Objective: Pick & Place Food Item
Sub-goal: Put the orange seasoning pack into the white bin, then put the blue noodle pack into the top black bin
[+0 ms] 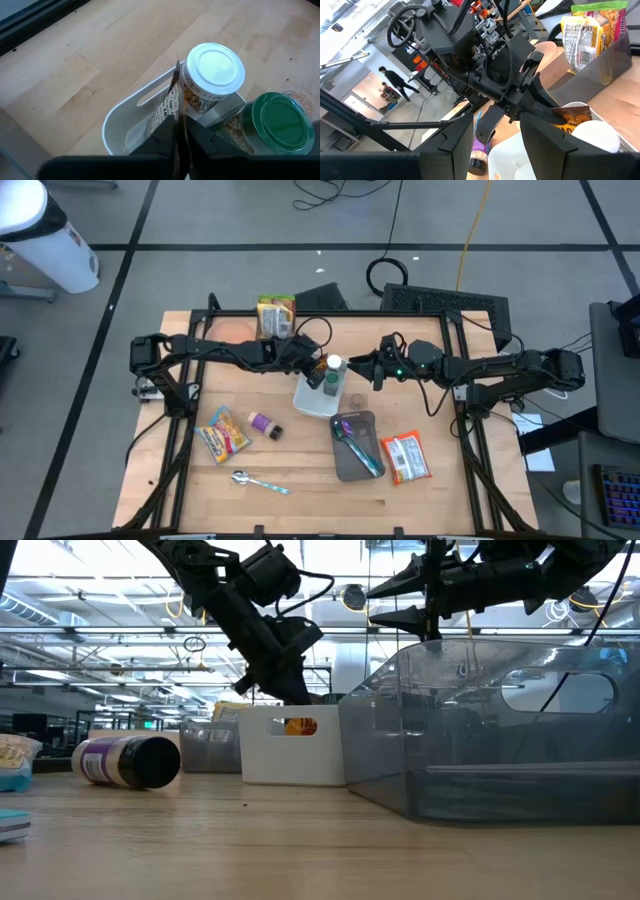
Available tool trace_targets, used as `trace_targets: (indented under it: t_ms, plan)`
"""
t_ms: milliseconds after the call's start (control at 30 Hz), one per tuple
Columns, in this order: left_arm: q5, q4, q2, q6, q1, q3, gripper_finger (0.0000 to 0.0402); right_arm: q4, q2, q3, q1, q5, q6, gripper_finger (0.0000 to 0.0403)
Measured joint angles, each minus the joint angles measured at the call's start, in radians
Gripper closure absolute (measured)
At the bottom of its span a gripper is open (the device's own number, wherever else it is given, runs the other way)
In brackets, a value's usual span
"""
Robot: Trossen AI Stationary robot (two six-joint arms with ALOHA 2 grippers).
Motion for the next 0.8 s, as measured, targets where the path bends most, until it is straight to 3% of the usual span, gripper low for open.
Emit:
trace_targets:
  t_ms: [433,800]
  plan:
    - [0.009,-0.001,0.000,0.014,0.012,0.000,0.0281,0.000,0.000,0.000,0.000,0.000,-0.002,0.0248]
    - [0.135,-0.001,-0.100,0.091,0.088,-0.001,0.0245,0.000,0.000,0.000,0.000,-0.001,-0.004,0.0248]
